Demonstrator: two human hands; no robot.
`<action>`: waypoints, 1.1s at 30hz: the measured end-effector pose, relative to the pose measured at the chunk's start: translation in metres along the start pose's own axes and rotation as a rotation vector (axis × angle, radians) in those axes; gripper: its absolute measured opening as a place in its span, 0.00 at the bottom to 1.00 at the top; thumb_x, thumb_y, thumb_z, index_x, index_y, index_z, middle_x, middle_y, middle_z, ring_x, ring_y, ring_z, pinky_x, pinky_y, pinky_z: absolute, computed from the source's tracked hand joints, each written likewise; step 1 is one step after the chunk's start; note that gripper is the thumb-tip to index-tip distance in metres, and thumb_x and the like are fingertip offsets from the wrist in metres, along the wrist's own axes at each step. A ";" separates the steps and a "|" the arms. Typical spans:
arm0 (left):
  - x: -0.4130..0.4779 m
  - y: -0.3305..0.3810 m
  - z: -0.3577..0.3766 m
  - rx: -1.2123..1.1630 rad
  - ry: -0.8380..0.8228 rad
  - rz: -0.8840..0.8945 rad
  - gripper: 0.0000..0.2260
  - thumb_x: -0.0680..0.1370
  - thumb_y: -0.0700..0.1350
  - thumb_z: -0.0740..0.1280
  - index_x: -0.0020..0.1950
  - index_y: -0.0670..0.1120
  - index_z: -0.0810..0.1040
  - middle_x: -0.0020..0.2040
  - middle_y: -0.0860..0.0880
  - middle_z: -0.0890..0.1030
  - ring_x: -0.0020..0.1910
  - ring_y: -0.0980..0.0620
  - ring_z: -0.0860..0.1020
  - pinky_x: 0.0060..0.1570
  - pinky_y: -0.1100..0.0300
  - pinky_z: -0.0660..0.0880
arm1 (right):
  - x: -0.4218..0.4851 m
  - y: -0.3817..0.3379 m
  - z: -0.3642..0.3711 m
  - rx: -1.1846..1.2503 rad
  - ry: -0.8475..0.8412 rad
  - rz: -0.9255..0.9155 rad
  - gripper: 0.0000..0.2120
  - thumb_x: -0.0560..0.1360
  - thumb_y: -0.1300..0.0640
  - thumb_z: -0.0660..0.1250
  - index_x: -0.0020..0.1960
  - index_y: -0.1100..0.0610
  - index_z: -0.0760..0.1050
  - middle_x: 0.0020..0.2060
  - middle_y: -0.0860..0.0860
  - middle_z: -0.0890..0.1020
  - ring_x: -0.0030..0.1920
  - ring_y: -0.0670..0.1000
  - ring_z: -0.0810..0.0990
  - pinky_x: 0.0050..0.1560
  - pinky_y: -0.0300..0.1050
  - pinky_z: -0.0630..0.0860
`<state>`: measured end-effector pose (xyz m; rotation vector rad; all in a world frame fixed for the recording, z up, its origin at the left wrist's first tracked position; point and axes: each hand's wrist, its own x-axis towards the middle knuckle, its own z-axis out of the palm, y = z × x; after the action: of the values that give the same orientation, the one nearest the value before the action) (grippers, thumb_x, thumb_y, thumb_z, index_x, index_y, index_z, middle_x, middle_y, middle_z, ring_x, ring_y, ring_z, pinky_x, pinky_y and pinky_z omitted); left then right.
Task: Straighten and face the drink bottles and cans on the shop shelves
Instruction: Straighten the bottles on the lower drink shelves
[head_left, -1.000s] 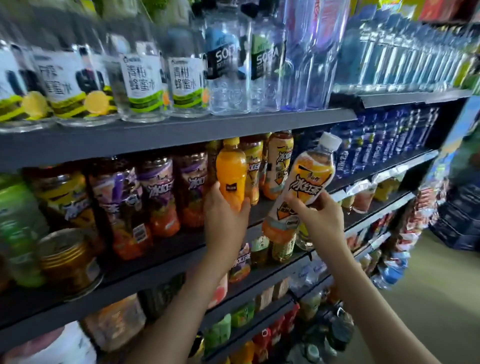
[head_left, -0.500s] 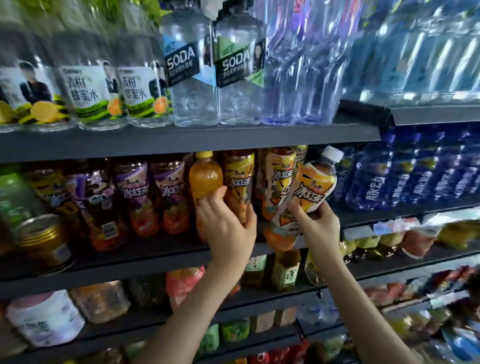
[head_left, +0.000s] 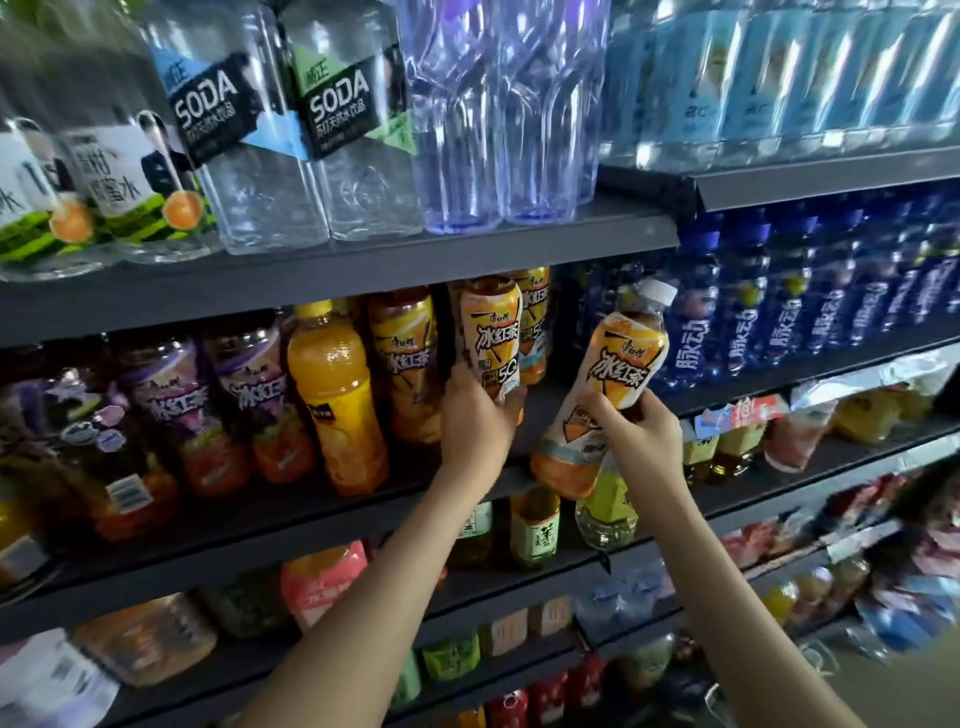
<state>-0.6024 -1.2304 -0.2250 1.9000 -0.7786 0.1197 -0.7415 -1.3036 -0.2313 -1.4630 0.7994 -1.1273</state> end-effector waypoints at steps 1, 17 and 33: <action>0.003 0.001 0.004 0.020 0.011 -0.011 0.28 0.71 0.49 0.74 0.64 0.39 0.68 0.59 0.41 0.78 0.57 0.42 0.77 0.48 0.57 0.73 | 0.002 0.002 -0.002 0.006 -0.018 0.014 0.12 0.71 0.50 0.73 0.50 0.55 0.79 0.43 0.48 0.85 0.43 0.46 0.84 0.39 0.39 0.78; 0.003 0.022 0.025 0.122 0.152 -0.081 0.24 0.74 0.50 0.71 0.63 0.38 0.70 0.58 0.41 0.79 0.57 0.42 0.79 0.47 0.58 0.73 | 0.059 0.007 -0.028 0.060 -0.202 -0.042 0.14 0.70 0.51 0.74 0.53 0.53 0.77 0.46 0.46 0.84 0.48 0.46 0.82 0.51 0.48 0.80; 0.001 0.020 0.022 0.191 0.131 -0.150 0.25 0.76 0.53 0.69 0.67 0.41 0.68 0.62 0.43 0.78 0.60 0.45 0.76 0.51 0.62 0.71 | 0.114 -0.003 -0.025 -0.182 -0.406 0.060 0.15 0.68 0.45 0.74 0.46 0.54 0.78 0.39 0.50 0.84 0.37 0.48 0.83 0.40 0.44 0.80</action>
<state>-0.6184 -1.2546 -0.2192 2.1006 -0.5506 0.2293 -0.7280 -1.4164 -0.2030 -1.7353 0.6642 -0.6909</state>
